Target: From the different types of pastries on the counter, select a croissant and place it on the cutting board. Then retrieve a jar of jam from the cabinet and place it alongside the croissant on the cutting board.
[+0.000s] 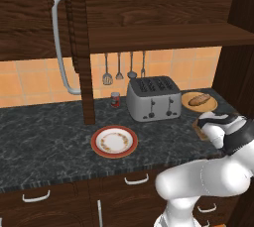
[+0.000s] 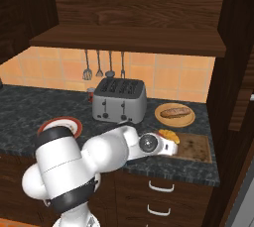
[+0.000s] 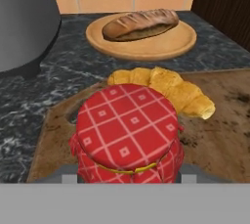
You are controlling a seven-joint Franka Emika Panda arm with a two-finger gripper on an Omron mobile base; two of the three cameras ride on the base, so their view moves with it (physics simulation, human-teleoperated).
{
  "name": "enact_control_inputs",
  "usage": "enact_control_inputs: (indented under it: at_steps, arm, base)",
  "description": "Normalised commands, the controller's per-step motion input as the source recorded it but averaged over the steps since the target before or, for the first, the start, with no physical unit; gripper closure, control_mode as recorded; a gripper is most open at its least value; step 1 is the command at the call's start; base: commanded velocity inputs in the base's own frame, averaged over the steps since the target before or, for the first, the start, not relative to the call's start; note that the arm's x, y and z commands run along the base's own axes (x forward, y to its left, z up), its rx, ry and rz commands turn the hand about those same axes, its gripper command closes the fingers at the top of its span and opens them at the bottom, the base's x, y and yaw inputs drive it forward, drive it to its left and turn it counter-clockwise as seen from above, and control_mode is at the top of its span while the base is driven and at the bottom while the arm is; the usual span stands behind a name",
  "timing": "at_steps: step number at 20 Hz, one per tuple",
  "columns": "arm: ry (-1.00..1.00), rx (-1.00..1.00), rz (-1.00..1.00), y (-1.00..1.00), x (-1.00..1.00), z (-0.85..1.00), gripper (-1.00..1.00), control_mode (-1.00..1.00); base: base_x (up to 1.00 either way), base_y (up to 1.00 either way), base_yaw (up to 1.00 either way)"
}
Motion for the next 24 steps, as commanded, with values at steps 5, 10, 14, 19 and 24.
enact_control_inputs:
  at_steps: [5, 10, 14, 19, 24]
  arm:
    - [0.0, 0.0, 0.0, -0.01, 0.01, -0.26, 1.0, -1.0]
    - [0.0, -0.01, 0.0, 0.0, 0.14, -0.09, 1.0, -1.0]
    - [0.0, 0.0, 0.0, 0.0, 0.14, -0.05, 1.0, -1.0]
    - [0.0, -0.01, 0.0, 0.0, 0.16, -0.15, 1.0, -1.0]
    - [0.0, -0.01, 0.0, 0.0, 0.02, -0.25, 1.0, -1.0]
  base:
    - [0.0, 0.0, 0.0]
    - [0.0, 0.0, 0.0]
    - [0.0, 0.0, 0.0]
    - [0.0, 0.0, 0.0]
    - [0.0, 0.0, 0.0]
